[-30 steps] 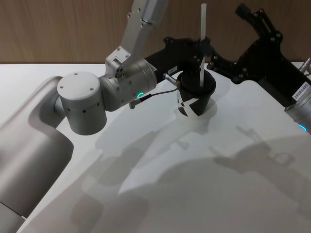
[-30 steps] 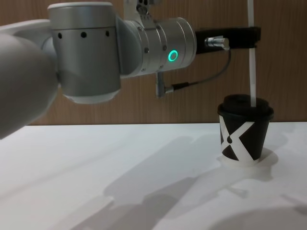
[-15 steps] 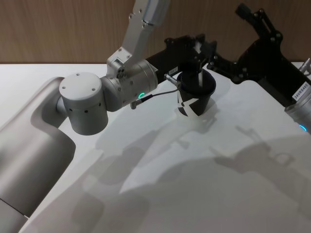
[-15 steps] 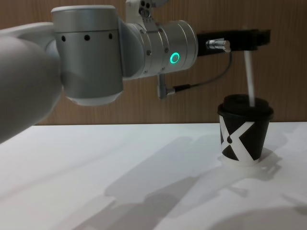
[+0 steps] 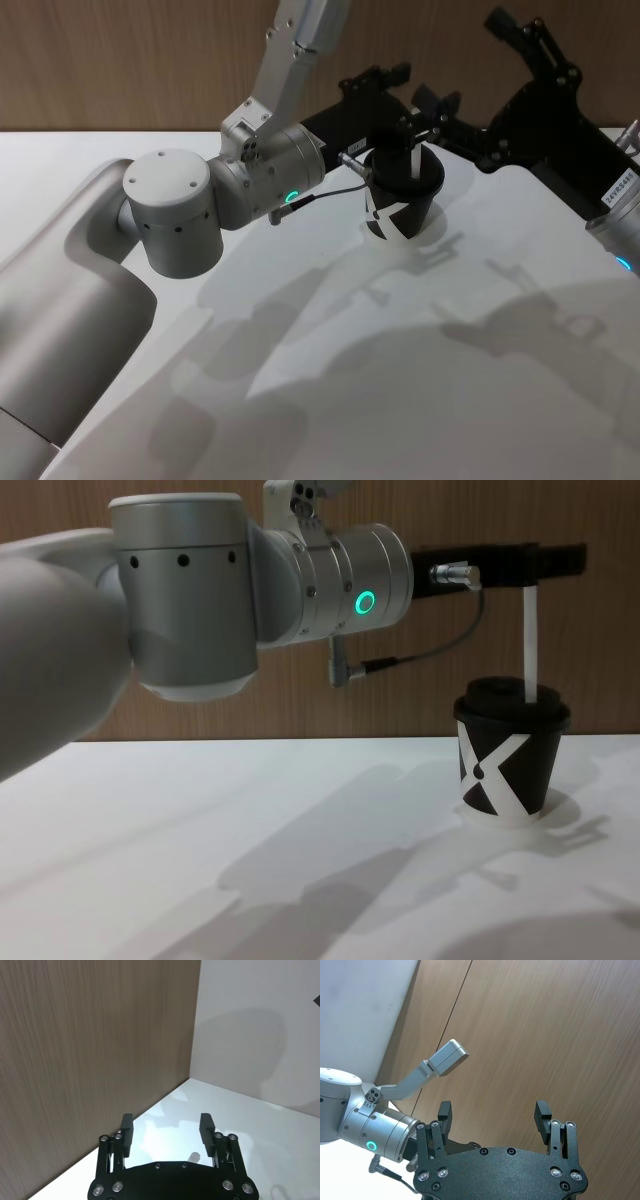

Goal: Pick up the straw with one hand, pass it to the other hand, and insert it into the cup.

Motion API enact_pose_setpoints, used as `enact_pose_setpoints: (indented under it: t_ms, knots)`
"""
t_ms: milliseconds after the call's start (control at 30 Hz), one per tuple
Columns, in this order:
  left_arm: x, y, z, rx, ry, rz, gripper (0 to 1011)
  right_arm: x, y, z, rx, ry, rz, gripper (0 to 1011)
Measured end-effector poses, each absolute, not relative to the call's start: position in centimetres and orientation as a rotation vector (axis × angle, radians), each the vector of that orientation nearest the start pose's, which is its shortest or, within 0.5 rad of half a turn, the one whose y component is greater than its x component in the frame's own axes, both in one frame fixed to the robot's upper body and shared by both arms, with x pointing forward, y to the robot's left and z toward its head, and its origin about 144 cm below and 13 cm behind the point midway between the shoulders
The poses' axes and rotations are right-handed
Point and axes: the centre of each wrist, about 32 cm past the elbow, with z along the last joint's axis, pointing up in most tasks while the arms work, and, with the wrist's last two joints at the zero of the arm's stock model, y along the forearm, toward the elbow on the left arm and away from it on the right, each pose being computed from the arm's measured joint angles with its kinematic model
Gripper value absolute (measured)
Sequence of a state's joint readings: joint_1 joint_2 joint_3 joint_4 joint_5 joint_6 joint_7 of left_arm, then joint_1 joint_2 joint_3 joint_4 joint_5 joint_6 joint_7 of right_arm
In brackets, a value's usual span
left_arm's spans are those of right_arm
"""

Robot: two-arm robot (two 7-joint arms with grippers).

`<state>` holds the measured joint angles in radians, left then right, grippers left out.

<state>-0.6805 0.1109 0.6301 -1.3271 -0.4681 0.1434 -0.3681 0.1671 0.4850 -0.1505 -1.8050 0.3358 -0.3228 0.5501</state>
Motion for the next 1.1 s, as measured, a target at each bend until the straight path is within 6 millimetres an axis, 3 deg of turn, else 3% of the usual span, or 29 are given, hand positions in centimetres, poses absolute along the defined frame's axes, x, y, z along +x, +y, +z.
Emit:
enact_pose_setpoints:
  t_ms: [267,1100]
  knots:
    - [57.84,8.27,129.47,-0.091,-0.078,0.608,1002,48.03,-28.92,127.88,0.218,-0.629,-0.74,1001]
    - [57.85,8.41,129.4,-0.091,-0.078,0.607,1003,47.98,-28.78,127.96,0.225,-0.622,-0.748,1001]
